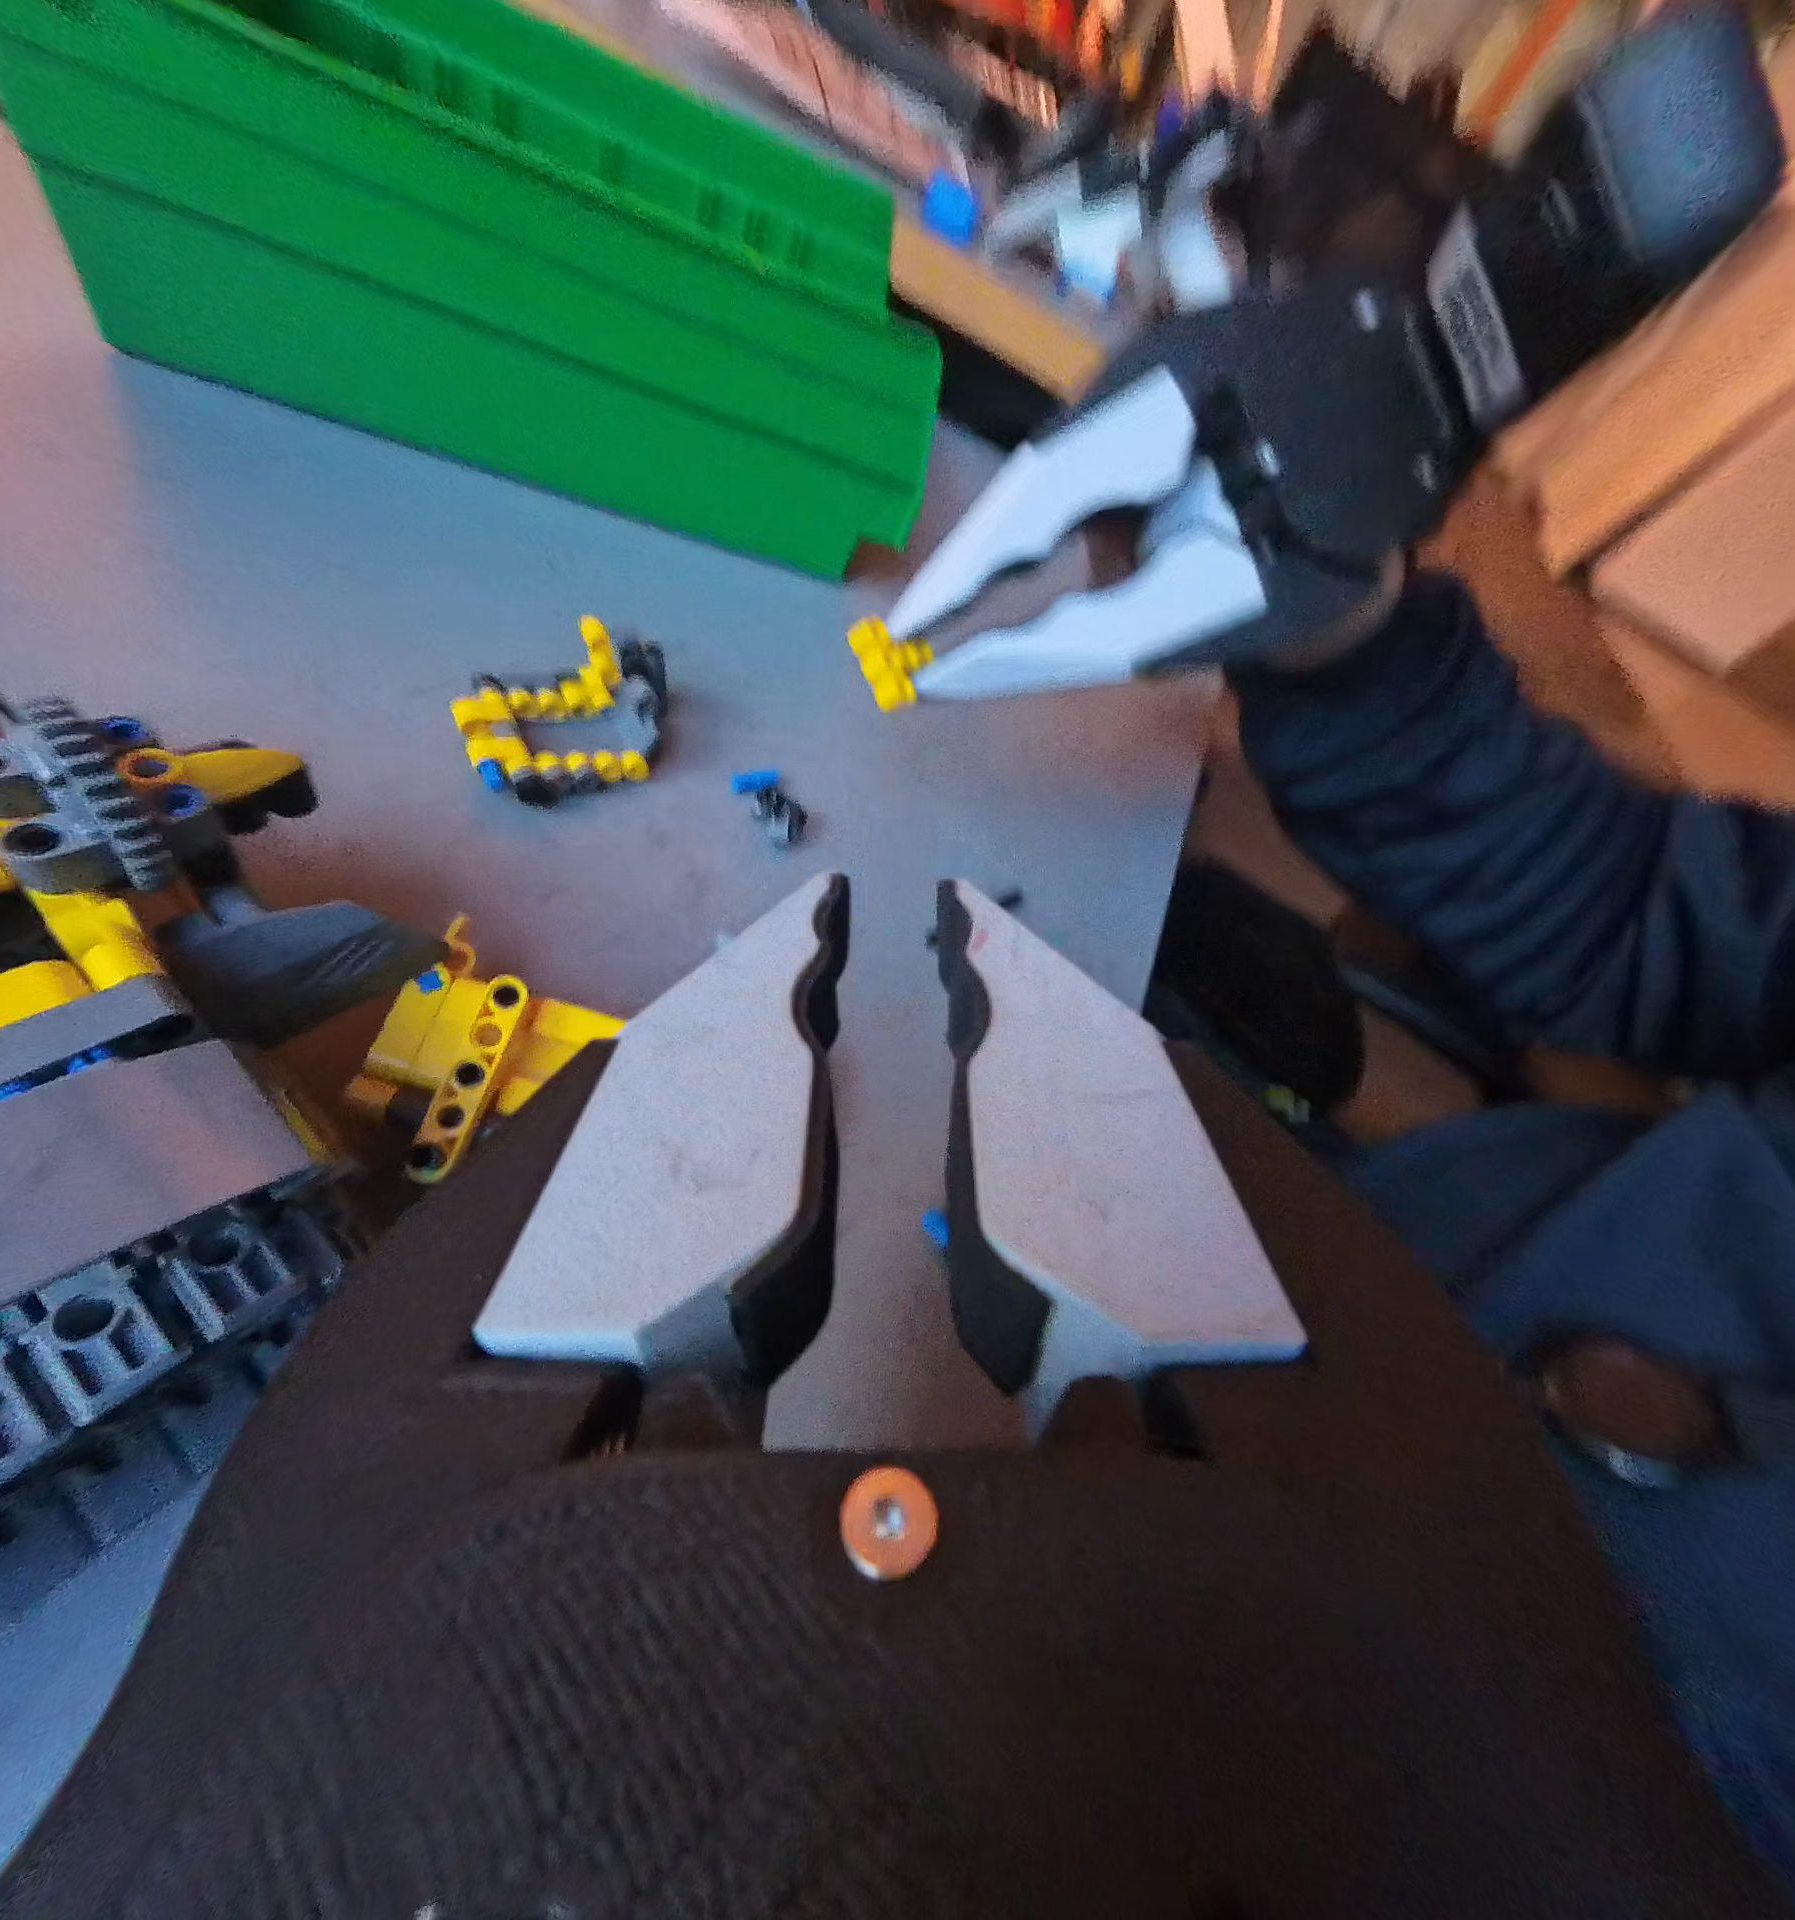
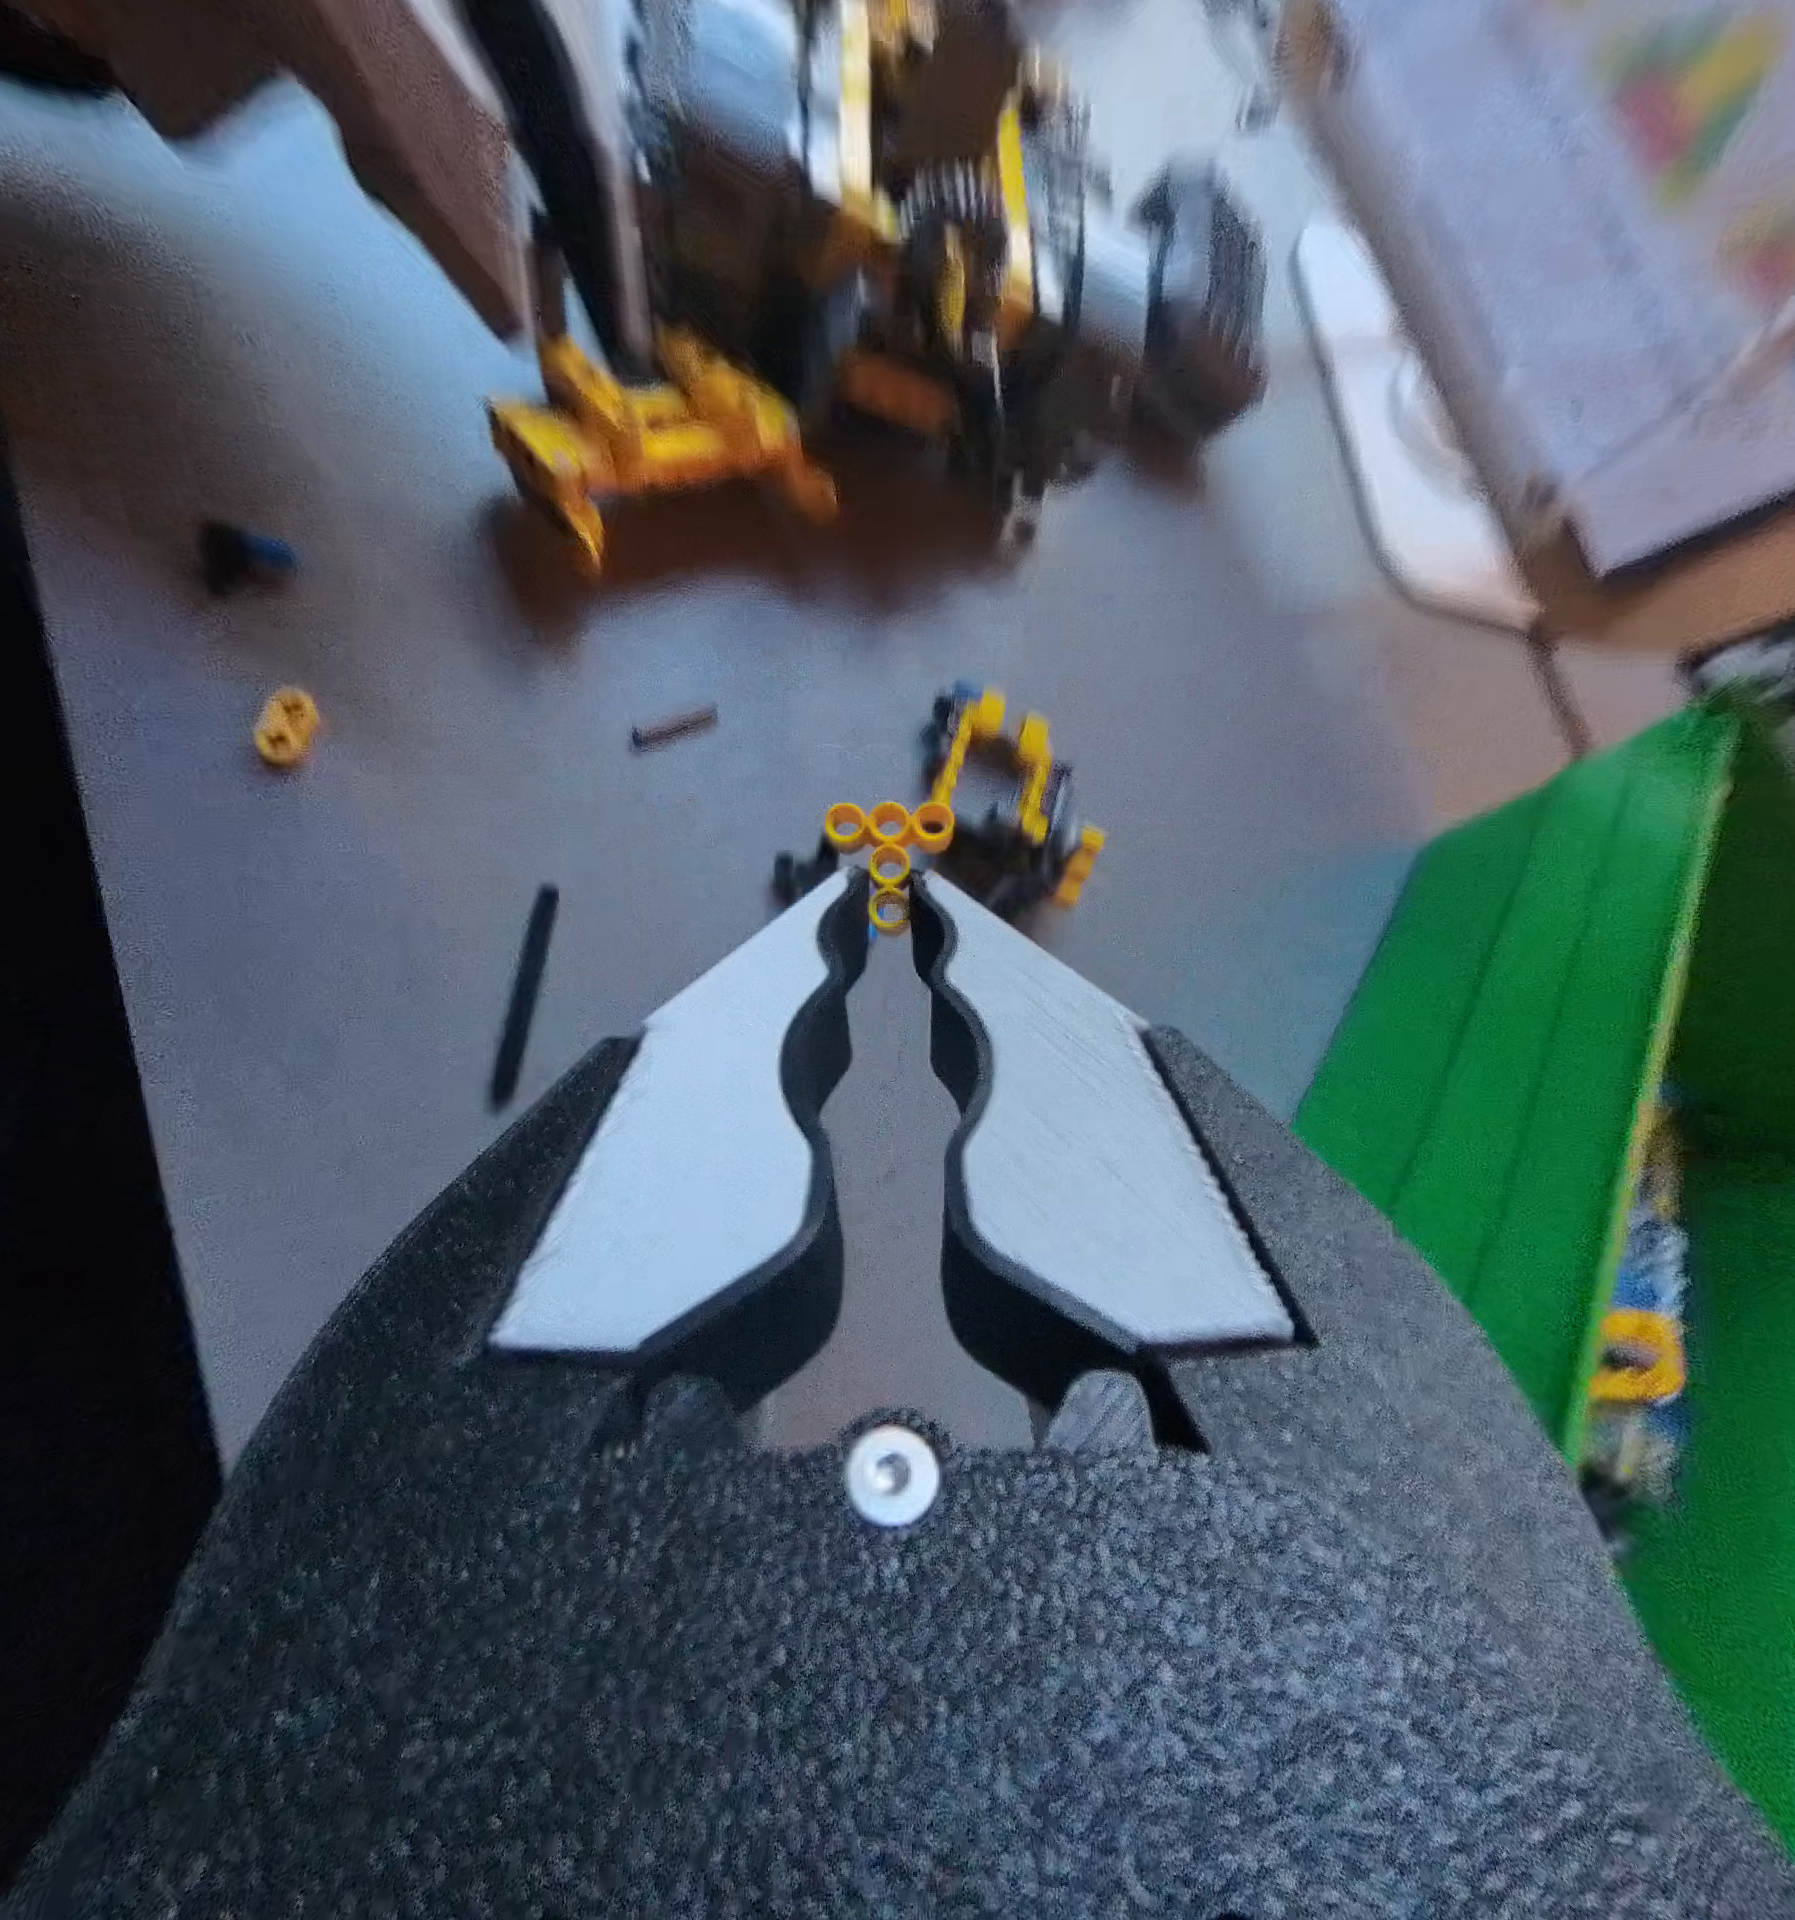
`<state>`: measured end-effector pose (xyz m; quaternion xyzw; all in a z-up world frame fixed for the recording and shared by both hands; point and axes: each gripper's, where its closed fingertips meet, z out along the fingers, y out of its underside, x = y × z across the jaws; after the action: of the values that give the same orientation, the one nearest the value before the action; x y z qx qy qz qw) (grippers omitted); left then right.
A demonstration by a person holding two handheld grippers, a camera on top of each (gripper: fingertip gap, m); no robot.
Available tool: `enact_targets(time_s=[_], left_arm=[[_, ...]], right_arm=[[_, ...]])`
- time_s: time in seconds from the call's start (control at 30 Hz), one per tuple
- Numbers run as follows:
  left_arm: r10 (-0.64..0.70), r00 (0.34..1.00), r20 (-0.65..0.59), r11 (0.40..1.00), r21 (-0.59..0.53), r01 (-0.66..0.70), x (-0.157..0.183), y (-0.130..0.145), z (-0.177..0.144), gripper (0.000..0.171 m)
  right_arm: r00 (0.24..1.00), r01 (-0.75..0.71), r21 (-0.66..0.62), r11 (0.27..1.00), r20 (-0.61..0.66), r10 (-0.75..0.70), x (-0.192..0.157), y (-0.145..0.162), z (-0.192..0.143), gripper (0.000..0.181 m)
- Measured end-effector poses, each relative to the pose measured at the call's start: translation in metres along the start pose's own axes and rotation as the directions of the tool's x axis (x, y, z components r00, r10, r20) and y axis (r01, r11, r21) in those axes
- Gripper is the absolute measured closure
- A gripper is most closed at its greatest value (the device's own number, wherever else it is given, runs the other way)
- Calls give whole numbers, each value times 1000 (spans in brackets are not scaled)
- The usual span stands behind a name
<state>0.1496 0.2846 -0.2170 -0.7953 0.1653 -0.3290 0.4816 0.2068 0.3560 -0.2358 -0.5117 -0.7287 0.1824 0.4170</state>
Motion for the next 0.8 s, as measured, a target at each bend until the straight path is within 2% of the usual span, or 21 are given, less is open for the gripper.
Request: enact_targets(time_s=[0.07,0.13,0.23,0.4,0.5,0.57,0.7,0.8], left_arm=[[69,997,-20,981,-180,-72,2,21,-5,149],[156,988,-8,933,-326,-150,-2,41,-12,150],[226,973,-44,861,-457,-221,3,64,-17,161],[169,980,-104,803,-562,-198,21,90,-11,153],[111,990,-88,803,-579,-141,23,96,-13,144],[111,992,-67,813,-568,-130,21,95,-11,146],[132,990,-46,815,-564,-135,16,95,-7,164],[162,985,-60,814,-555,-168,14,95,-7,165]], right_arm=[[993,-92,-71,993,67,97,0,25,0,177],[977,-167,-108,980,113,179,-1,39,1,177],[959,-224,-157,962,138,246,-3,50,5,173],[959,-239,-182,954,110,261,0,53,6,165],[954,-272,-136,953,91,286,6,38,-1,165],[943,-309,-77,948,106,316,7,22,-6,165],[929,-339,-19,941,153,338,-1,0,-11,166],[914,-350,-11,937,214,344,-14,-11,-9,166]])
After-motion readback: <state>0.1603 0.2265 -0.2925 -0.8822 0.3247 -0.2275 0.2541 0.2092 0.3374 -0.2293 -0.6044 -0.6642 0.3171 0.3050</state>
